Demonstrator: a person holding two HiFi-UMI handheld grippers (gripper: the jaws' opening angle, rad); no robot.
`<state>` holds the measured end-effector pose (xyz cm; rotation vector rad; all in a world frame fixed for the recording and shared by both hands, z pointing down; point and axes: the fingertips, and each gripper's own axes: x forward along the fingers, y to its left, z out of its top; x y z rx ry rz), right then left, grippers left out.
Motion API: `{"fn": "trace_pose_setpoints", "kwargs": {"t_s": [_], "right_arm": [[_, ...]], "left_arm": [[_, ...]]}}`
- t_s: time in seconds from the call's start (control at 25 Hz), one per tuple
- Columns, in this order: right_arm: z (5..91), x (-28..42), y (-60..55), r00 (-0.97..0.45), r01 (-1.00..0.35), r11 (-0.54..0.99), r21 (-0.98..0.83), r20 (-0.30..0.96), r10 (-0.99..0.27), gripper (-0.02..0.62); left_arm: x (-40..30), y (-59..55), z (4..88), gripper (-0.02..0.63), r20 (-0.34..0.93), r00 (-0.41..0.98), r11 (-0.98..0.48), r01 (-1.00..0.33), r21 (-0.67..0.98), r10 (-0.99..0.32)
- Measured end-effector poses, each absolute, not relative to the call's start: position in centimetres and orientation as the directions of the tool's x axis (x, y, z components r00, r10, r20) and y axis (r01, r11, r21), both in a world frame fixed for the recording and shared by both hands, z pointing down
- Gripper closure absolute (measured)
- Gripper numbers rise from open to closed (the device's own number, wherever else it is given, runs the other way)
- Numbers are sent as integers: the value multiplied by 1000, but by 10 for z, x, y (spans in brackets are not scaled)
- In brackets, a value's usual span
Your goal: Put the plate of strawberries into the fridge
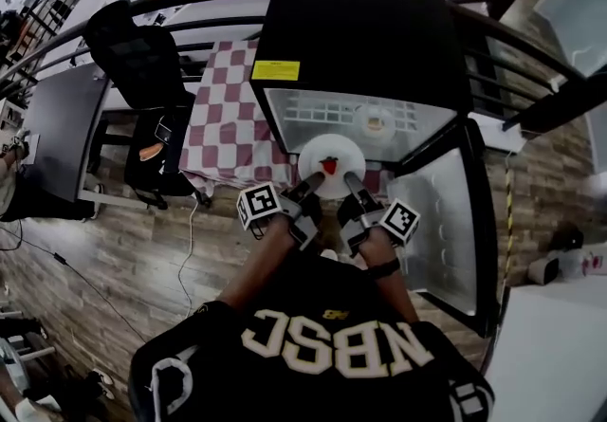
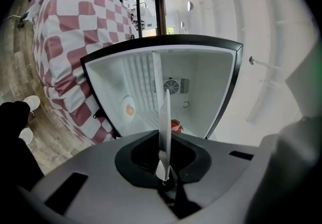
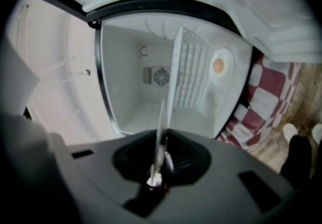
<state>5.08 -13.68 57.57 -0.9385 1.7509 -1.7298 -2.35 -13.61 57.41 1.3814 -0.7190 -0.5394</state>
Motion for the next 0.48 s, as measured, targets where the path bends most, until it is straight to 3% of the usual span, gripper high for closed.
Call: {"fn": "trace_pose_setpoints", "kwargs": {"t_s": [0.48], "right_arm": [[577, 48, -215, -574, -130, -49, -990, 115, -811, 535]], "left_arm": [[-25, -221, 577, 571, 120, 724, 115, -56, 992, -680]]}}
